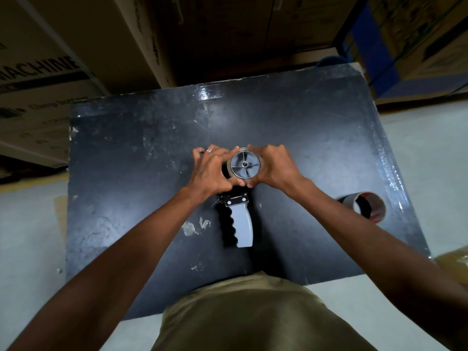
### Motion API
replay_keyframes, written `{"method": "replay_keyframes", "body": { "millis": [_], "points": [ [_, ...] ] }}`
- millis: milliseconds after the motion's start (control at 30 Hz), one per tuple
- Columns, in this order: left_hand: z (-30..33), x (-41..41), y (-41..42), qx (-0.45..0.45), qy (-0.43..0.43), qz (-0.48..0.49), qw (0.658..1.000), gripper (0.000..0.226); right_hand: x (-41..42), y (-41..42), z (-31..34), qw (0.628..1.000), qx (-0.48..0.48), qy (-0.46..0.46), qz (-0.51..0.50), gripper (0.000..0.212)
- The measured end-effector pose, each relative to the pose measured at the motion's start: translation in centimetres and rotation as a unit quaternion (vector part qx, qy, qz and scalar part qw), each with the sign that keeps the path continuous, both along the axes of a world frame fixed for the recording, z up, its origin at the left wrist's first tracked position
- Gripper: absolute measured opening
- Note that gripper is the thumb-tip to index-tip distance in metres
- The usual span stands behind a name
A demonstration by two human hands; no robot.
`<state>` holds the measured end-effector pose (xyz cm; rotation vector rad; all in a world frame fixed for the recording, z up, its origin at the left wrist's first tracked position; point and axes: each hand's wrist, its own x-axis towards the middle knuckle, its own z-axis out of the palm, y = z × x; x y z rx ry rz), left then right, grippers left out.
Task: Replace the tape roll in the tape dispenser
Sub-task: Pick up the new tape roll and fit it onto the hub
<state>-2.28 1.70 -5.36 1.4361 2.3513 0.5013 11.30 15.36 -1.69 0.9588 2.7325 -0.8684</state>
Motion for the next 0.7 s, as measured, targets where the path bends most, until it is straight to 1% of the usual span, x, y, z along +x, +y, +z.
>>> {"method": "replay_keyframes", "body": {
  "millis": [300,433,500,567,633,667,700],
  "points": [
    [0.5,0.6,0.1,-0.035,0.060,-0.035,0.997,0.096,0.4,-0.4,0.0,1.000,0.002,-0.005,-0.008,0.091],
    [1.8,0.9,0.4,-0.058,0.070,-0.043,0.995,0.096,0.6,-0.6,1.0,1.000,0.009,-0.012,0.004,0.077],
    [2.3,0.8,0.5,-0.079,0.059,-0.044,0.994,0.095,0.8,-0.7,1.2,1.000,-0.001,0.002,0.015,0.069],
    [2.3,1.0,-0.1,-0.088,0.046,-0.036,0.994,0.094,1.2,-1.2,1.3,1.000,-0.003,0.006,0.019,0.065],
    [2.0,1.3,-0.8,-0.069,0.030,-0.012,0.997,0.097,1.2,-1.4,1.2,1.000,-0.003,-0.001,0.016,0.066],
    [1.9,1.6,-1.3,-0.049,0.023,0.000,0.999,0.100,1.2,-1.5,1.1,1.000,-0.003,-0.005,0.014,0.070],
    [1.9,2.0,-1.7,-0.031,0.022,0.009,0.999,0.102,1.3,-1.5,1.0,1.000,-0.006,-0.008,0.011,0.078]
  ]
}}
